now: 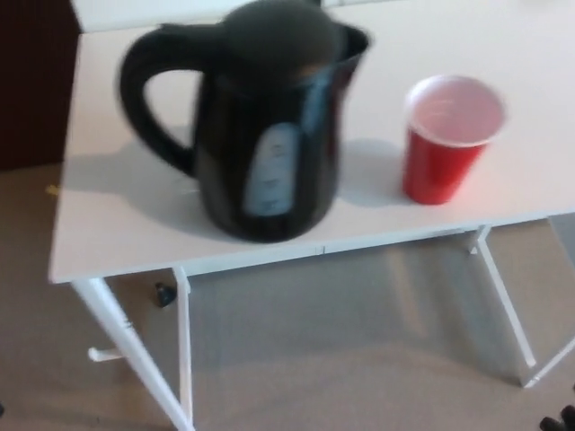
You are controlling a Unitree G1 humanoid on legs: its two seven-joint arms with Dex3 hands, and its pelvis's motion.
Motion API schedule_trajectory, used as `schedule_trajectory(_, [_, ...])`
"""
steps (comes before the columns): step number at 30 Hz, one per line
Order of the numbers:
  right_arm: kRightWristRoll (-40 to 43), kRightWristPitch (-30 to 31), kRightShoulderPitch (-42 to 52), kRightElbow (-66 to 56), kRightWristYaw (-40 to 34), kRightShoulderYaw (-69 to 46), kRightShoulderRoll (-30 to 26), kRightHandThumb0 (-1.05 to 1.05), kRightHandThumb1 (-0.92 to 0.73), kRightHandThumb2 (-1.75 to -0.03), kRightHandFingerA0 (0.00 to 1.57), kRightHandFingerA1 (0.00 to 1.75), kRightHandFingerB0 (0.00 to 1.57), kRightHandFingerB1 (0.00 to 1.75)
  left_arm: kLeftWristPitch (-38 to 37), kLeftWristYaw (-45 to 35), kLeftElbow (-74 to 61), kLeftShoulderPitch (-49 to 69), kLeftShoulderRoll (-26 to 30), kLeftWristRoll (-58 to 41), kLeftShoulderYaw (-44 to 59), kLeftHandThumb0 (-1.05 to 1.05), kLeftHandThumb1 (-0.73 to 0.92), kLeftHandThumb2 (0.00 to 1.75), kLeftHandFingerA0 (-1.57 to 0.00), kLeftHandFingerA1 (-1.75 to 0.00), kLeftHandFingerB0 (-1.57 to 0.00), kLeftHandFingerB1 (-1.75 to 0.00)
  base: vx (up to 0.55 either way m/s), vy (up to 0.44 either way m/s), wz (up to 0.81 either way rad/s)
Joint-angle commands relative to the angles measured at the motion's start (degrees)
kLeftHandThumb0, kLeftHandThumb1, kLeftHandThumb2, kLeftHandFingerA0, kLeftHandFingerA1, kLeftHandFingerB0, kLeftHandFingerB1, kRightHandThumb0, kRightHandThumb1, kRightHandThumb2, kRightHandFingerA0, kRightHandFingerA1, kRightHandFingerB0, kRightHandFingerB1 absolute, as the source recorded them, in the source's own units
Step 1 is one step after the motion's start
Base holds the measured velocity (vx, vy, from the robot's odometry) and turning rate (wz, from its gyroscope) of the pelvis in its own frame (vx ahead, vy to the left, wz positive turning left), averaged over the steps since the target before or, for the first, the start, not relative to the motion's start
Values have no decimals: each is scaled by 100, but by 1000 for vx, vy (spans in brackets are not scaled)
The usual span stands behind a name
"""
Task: The robot walk towards a table in front and uses its left hand to pick up the pot from the base and pour water to the cup on the right hand side
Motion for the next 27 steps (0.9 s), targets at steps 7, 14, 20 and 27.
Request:
schedule_trajectory(7, [32,-66,100,-37,27,9,18,-18,-47,-53,70,49,54,43,128,5,42,-43,147,-23,-17,6,66,58,-47,-44,-39,-39,-11,-2,0])
schedule_trajectory(14, [33,-104,75,-2,25,-13,-7,-18,-48,-54,71,50,53,43,157,48,41,-162,139,-34,-42,7,65,59,-46,-44,-41,-40,28,188,-6])
schedule_trajectory(20, [37,-115,163,-24,65,-23,2,-19,-48,-54,69,49,51,42,50,43,-29,-89,121,13,-87,5,65,58,-47,-45,-44,-41,9,30,8])
schedule_trajectory(27, [22,-139,180,-50,4,-20,36,-19,-50,-55,69,49,57,44,52,26,8,-150,158,7,-106,4,63,58,-46,-45,-44,-41,-3,-23,0])
